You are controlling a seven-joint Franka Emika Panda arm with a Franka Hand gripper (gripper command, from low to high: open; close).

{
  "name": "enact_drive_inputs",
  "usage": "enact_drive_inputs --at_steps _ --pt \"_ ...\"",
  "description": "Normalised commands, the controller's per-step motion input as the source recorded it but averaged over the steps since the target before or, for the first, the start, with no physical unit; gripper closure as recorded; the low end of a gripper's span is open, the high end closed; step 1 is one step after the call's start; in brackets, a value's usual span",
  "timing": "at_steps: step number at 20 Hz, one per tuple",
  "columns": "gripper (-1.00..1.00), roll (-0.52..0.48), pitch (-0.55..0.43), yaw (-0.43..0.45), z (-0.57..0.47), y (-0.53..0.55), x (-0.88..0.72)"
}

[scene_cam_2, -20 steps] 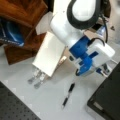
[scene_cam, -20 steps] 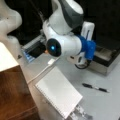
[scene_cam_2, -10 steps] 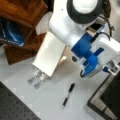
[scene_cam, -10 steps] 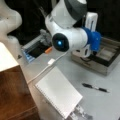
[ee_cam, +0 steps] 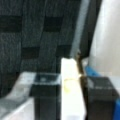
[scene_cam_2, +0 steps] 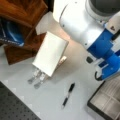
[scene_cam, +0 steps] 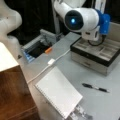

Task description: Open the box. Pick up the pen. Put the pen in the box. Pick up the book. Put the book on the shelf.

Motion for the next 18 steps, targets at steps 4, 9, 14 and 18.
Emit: enact_drive_inputs --at_steps 4,9,14,18 --pt "1.00 -0.091 0.001 -0.083 0.12 0.08 -0.11" --pt "1.00 -0.083 0.027 -0.092 0.03 0.04 -0.09" --pt "1.00 -0.118 0.059 -0.169 0.02 0.24 -0.05" --pt "1.00 -0.106 0.041 -0.191 0.01 0.36 -0.03"
